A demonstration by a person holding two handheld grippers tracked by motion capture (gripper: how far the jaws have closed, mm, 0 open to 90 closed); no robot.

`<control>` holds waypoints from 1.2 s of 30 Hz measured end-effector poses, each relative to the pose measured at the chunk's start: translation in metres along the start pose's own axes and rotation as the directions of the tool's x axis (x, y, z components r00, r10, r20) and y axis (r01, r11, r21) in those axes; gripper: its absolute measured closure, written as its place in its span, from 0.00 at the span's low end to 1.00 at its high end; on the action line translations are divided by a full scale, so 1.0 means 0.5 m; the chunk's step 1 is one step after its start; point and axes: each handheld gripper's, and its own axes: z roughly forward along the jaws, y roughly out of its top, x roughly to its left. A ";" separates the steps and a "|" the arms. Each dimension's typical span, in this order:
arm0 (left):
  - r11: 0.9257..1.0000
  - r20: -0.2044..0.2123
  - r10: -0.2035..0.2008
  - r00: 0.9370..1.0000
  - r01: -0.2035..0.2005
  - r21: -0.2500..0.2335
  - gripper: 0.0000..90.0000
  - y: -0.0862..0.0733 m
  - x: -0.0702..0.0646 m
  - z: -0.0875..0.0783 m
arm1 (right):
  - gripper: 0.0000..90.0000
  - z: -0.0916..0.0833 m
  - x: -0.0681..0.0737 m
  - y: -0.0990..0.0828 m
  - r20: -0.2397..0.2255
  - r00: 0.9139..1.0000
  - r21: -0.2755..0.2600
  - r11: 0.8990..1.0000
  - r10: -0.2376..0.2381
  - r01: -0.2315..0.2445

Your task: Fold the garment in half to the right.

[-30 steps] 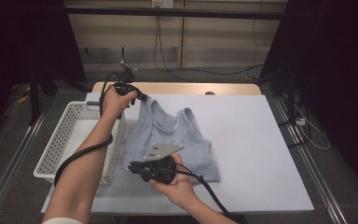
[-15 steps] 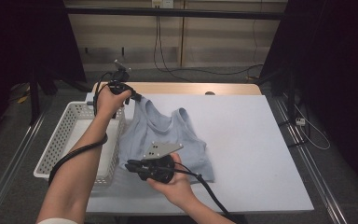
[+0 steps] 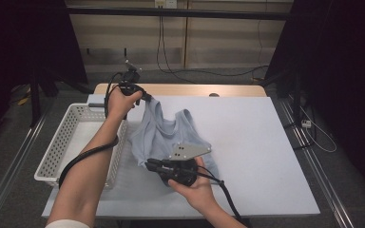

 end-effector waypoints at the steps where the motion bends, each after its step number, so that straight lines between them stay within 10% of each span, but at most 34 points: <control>1: 1.000 0.003 0.005 1.000 -0.005 0.002 0.98 0.001 -0.002 0.001 | 0.93 -0.007 -0.002 0.001 0.007 1.000 -0.005 1.000 0.001 -0.001; 36: 0.999 0.024 0.024 0.999 -0.024 -0.034 0.98 0.028 -0.067 0.023 | 0.96 -0.120 -0.051 -0.021 0.124 0.992 -0.025 1.000 0.019 -0.016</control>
